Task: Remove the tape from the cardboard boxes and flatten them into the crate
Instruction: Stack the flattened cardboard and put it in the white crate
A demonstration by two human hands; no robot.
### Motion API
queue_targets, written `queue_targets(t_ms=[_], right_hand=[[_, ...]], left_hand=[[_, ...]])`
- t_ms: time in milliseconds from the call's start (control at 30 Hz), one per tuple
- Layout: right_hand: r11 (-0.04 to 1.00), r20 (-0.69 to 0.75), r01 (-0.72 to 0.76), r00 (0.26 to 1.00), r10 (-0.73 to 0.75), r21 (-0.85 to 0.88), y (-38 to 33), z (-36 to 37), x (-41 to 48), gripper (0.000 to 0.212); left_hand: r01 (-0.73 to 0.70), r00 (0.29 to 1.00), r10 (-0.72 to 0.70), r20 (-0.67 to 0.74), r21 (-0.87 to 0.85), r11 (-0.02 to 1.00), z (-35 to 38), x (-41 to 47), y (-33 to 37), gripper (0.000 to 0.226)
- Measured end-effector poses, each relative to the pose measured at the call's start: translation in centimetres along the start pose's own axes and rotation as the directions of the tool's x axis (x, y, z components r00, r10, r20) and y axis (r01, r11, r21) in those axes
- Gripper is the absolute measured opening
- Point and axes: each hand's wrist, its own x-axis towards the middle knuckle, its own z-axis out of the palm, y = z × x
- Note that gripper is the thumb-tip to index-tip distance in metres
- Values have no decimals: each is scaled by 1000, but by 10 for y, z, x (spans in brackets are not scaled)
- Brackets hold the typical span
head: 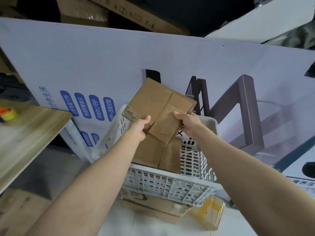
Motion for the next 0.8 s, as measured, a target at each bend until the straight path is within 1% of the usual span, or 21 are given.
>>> queue_targets(t_ms=[33, 100, 133, 167, 200, 233, 267, 333, 400, 467, 533, 600, 667, 733, 800], right_hand=[[1000, -3, -5, 1000, 5, -30, -1, -4, 5, 31], [994, -14, -40, 999, 38, -104, 0, -13, 14, 32], [988, -10, -64, 998, 63, -142, 1, -16, 19, 29], [979, -2, -99, 995, 100, -177, 5, -18, 23, 27], [968, 2, -139, 990, 142, -210, 8, -19, 27, 28], [951, -3, -186, 982, 191, -247, 13, -19, 32, 32], [929, -19, -239, 970, 243, -283, 20, -19, 38, 37], [877, -51, -350, 934, 354, -328, 36, -23, 49, 43], [812, -84, -434, 895, 438, -390, 56, -28, 59, 38], [738, -150, -503, 857, 492, -450, 78, -33, 69, 36], [687, -200, -567, 817, 541, -455, 99, -34, 79, 39], [650, -230, -599, 793, 565, -468, 114, -32, 88, 41], [626, -261, -588, 801, 539, -512, 129, -32, 101, 41], [601, -300, -559, 824, 482, -571, 142, -34, 114, 41], [604, -316, -524, 849, 423, -601, 155, -36, 126, 48]], left_hand=[[-9, 998, 13, -67, 56, 998, -6, 4, 1, 62], [-15, 970, 83, -228, 287, 958, -25, 15, 8, 88], [-19, 967, 118, -227, 394, 919, -34, 20, 12, 91], [-38, 978, 126, -163, 460, 887, -42, 25, 15, 87], [-50, 993, 99, -71, 503, 863, -47, 28, 18, 80], [-39, 999, 43, 5, 553, 832, -48, 33, 19, 75], [-16, 999, -9, 38, 621, 784, -49, 38, 19, 71], [21, 998, -54, 18, 760, 649, -50, 53, 13, 68], [39, 996, -88, 7, 859, 511, -51, 71, 1, 65], [18, 994, -105, 21, 933, 360, -52, 90, -14, 64], [-20, 997, -65, 33, 980, 198, -53, 107, -26, 58], [-42, 998, -45, 45, 996, 82, -55, 125, -36, 59], [-51, 997, -63, 53, 998, 32, -57, 143, -44, 66], [-52, 996, -76, 53, 999, 12, -60, 161, -51, 73], [-42, 997, -63, 40, 999, -23, -63, 176, -59, 79]])
